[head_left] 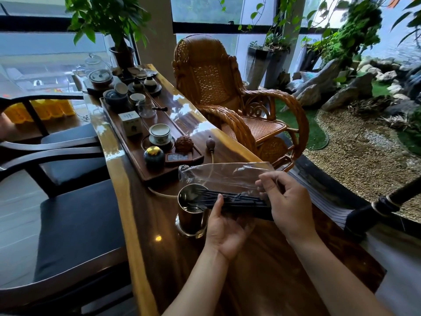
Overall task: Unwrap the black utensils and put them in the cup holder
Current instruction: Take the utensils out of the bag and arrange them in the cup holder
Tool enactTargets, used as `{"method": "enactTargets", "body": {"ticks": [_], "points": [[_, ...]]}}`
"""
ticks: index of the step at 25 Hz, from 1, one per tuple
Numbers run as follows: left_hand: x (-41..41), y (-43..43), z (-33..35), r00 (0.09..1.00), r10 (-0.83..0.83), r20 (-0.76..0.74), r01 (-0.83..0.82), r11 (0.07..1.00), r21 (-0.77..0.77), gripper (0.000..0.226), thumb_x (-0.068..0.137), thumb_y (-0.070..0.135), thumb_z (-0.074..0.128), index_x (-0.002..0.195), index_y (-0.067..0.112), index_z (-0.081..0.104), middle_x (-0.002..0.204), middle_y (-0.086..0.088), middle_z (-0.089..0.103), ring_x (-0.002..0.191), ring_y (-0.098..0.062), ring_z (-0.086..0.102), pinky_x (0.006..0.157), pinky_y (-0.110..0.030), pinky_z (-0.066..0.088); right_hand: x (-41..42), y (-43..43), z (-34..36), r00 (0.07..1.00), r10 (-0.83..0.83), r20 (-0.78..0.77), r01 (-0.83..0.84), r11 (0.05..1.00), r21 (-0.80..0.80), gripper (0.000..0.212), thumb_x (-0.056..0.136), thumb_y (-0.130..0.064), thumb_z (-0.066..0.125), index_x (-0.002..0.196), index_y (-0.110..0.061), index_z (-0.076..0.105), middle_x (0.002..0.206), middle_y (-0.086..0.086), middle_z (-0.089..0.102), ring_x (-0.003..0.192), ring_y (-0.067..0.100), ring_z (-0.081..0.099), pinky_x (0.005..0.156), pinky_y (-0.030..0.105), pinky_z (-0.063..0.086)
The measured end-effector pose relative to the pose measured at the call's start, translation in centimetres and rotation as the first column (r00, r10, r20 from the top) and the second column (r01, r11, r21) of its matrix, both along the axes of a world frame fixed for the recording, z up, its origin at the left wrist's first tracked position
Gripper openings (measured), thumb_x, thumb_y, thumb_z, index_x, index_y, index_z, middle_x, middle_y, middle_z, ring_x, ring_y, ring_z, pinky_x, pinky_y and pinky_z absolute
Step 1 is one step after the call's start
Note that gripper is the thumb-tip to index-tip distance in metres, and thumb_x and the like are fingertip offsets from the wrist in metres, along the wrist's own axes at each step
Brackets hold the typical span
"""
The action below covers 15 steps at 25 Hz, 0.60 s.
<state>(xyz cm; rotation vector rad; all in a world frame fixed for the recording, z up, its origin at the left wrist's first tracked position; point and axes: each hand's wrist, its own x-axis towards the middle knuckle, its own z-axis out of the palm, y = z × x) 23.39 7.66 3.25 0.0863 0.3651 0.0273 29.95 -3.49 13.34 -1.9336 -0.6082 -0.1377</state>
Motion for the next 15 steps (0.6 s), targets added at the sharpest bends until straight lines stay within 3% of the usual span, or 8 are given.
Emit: {"method": "enactTargets", "body": {"ticks": [3,7,10,13,15], "points": [[0.0,0.3,0.8,1.000,0.018,0.005,-0.018,0.999,-0.044,0.059,0.093,0.042,0.062,0.140,0.006,0.055,0.137,-0.025,0.062,0.131,-0.038,0.054,0.117,-0.049,0.036,-0.1,0.9,1.2,0.998,0.061,0.014,-0.060,0.997,-0.039,0.030,0.098,-0.047,0.052,0.103,-0.023,0.069,0.092,-0.009,0.073,0.087,0.004,0.072,0.067,0.028,0.063],[-0.1,0.1,1.4,0.999,0.044,0.007,-0.044,0.993,-0.108,0.063,0.097,0.042,0.057,0.146,0.004,0.047,0.136,-0.016,0.059,0.139,-0.030,0.047,0.118,-0.050,0.035,-0.4,0.4,2.0,0.994,0.090,-0.064,-0.096,0.991,-0.093,0.054,0.090,-0.062,0.051,0.127,-0.023,0.058,0.101,-0.020,0.066,0.088,-0.006,0.070,0.063,0.016,0.059],[-0.1,0.1,1.6,0.998,0.065,0.002,-0.064,0.991,-0.115,0.066,0.097,0.043,0.058,0.147,0.002,0.046,0.149,-0.016,0.052,0.143,-0.031,0.044,0.117,-0.050,0.038,-0.9,-0.9,1.5,0.985,0.076,-0.156,-0.095,0.989,-0.116,0.075,0.081,-0.071,0.056,0.139,-0.024,0.050,0.112,-0.016,0.065,0.103,0.003,0.067,0.078,0.028,0.062],[0.1,0.1,2.0,0.995,0.103,0.016,-0.099,0.985,-0.139,0.062,0.096,0.040,0.059,0.143,0.000,0.049,0.121,-0.021,0.069,0.119,-0.034,0.064,0.097,-0.053,0.056,-1.6,-2.5,0.8,0.987,0.033,-0.160,-0.065,0.978,-0.200,0.079,0.074,-0.074,0.061,0.138,-0.028,0.052,0.115,-0.016,0.064,0.106,0.002,0.063,0.079,0.026,0.057],[0.2,0.1,2.2,0.992,0.121,0.015,-0.118,0.982,-0.148,0.062,0.097,0.039,0.058,0.144,0.001,0.048,0.116,-0.020,0.069,0.110,-0.033,0.067,0.086,-0.053,0.061,-2.2,-3.5,0.2,0.991,-0.010,-0.131,-0.027,0.962,-0.272,0.073,0.072,-0.074,0.061,0.132,-0.031,0.058,0.113,-0.015,0.065,0.102,0.001,0.062,0.077,0.024,0.054]]}}
